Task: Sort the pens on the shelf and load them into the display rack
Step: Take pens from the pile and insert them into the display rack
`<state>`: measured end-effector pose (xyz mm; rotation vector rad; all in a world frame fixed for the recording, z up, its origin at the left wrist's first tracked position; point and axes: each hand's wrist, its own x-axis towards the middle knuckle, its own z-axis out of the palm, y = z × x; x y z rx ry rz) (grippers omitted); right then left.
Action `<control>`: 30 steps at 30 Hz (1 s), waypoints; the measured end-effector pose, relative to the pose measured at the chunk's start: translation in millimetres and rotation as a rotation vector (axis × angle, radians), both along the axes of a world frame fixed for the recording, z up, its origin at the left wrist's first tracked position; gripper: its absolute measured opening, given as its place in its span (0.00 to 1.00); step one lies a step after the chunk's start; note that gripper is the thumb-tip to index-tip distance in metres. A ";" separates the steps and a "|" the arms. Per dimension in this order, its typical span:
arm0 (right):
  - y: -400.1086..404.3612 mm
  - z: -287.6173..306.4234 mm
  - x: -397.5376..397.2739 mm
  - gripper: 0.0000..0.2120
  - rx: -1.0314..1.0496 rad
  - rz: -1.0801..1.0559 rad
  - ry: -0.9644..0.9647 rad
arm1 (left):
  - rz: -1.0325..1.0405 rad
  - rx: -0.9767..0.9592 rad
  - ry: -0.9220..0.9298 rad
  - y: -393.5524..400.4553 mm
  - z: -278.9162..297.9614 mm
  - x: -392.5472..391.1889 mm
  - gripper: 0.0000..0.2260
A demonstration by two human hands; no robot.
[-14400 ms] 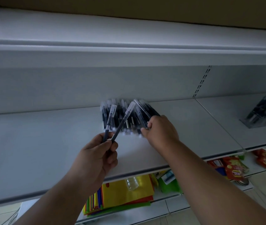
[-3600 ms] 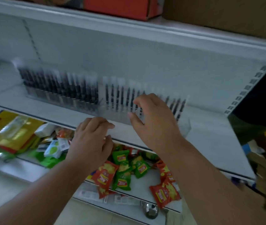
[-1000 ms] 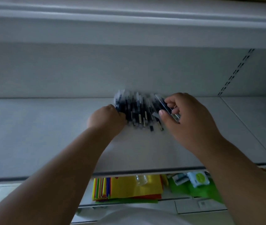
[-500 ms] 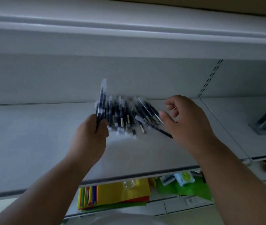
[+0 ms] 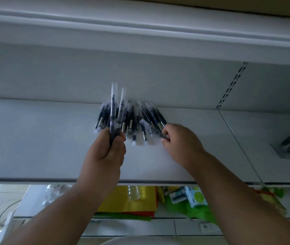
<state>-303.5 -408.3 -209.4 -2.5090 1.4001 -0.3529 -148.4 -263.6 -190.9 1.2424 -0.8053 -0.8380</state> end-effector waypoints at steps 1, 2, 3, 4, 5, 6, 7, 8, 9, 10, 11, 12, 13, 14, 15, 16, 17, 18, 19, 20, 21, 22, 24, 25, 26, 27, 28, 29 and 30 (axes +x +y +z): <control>-2.1 -0.5 -1.1 0.04 -0.003 0.021 0.001 | 0.021 0.008 0.002 0.9 1.2 -5.1 0.09; -3.5 -0.8 -2.9 0.04 -0.006 0.039 -0.003 | 0.041 0.018 -0.001 2.3 2.5 -10.0 0.10; -3.7 -1.1 -5.3 0.04 -0.011 0.051 -0.017 | 0.055 0.024 -0.006 3.6 3.0 -14.6 0.10; -3.6 -1.7 -8.6 0.05 -0.011 0.061 -0.045 | 0.064 0.028 -0.007 5.4 3.6 -19.5 0.10; -3.2 -1.7 -12.1 0.06 -0.003 0.069 -0.092 | 0.075 0.033 -0.007 6.8 3.8 -24.2 0.10; -2.4 -1.6 -16.2 0.06 0.015 0.073 -0.154 | 0.095 0.039 -0.002 8.0 3.7 -28.8 0.11; -0.6 -0.3 -20.6 0.06 0.038 0.072 -0.222 | 0.119 0.047 0.004 8.7 3.1 -33.5 0.12; 1.3 1.3 -25.5 0.06 0.057 0.063 -0.286 | 0.140 0.054 0.008 9.3 2.8 -38.1 0.13; 3.6 3.6 -30.4 0.07 0.073 0.045 -0.339 | 0.154 0.065 0.003 8.7 2.2 -42.4 0.13; 6.6 6.3 -35.7 0.08 0.087 0.019 -0.385 | 0.158 0.082 -0.004 7.5 0.8 -45.8 0.12; 10.6 8.9 -41.4 0.09 0.101 -0.010 -0.426 | 0.157 0.104 -0.006 6.0 -1.5 -48.6 0.11; 15.2 11.7 -47.7 0.10 0.118 -0.035 -0.467 | 0.153 0.127 -0.001 4.2 -3.5 -51.3 0.11; 19.5 14.7 -54.3 0.10 0.132 -0.053 -0.506 | 0.144 0.147 0.009 2.2 -5.3 -53.6 0.11; 23.8 19.3 -60.9 0.09 0.136 -0.066 -0.539 | 0.128 0.164 0.023 0.0 -6.4 -55.9 0.11; 27.4 25.0 -67.3 0.09 0.126 -0.081 -0.570 | 0.106 0.179 0.034 -3.5 -6.9 -58.2 0.11; 31.2 30.3 -73.6 0.08 0.109 -0.103 -0.604 | 0.076 0.195 0.033 -7.1 -6.4 -60.5 0.10; 36.0 35.3 -79.9 0.06 0.086 -0.129 -0.641 | 0.041 0.210 0.022 -11.4 -5.7 -62.9 0.10; 41.5 40.1 -86.3 0.06 0.056 -0.157 -0.675 | 0.002 0.221 0.016 -15.8 -5.2 -65.0 0.09; 47.7 44.0 -92.2 0.06 0.023 -0.188 -0.707 | -0.039 0.228 0.017 -20.8 -4.7 -67.4 0.07; 55.6 47.7 -98.6 0.07 -0.002 -0.219 -0.734 | -0.079 0.239 0.020 -25.4 -4.0 -70.2 0.07; 63.6 50.0 -103.4 0.08 -0.017 -0.241 -0.749 | -0.109 0.250 0.017 -28.4 -4.1 -72.7 0.07; 73.6 52.8 -110.6 0.07 -0.043 -0.275 -0.748 | -0.158 0.259 0.006 -31.3 -3.8 -78.2 0.07; 92.2 56.3 -122.2 0.05 -0.093 -0.335 -0.734 | -0.237 0.260 -0.020 -32.2 -5.7 -87.6 0.08; 101.9 57.0 -129.6 0.05 -0.115 -0.389 -0.727 | -0.282 0.265 -0.043 -32.6 -9.1 -93.5 0.09; 112.0 58.0 -136.7 0.04 -0.130 -0.445 -0.721 | -0.326 0.271 -0.079 -31.9 -12.9 -99.3 0.09; 122.7 58.1 -144.9 0.03 -0.147 -0.500 -0.712 | -0.373 0.272 -0.111 -30.6 -16.5 -106.5 0.10; 134.2 58.7 -152.8 0.03 -0.164 -0.548 -0.701 | -0.422 0.266 -0.136 -28.8 -19.7 -114.3 0.11; 145.9 58.5 -161.0 0.03 -0.183 -0.594 -0.682 | -0.473 0.255 -0.150 -26.3 -21.6 -124.1 0.12; 158.0 58.6 -169.5 0.03 -0.196 -0.640 -0.661 | -0.515 0.245 -0.162 -23.5 -23.2 -135.3 0.12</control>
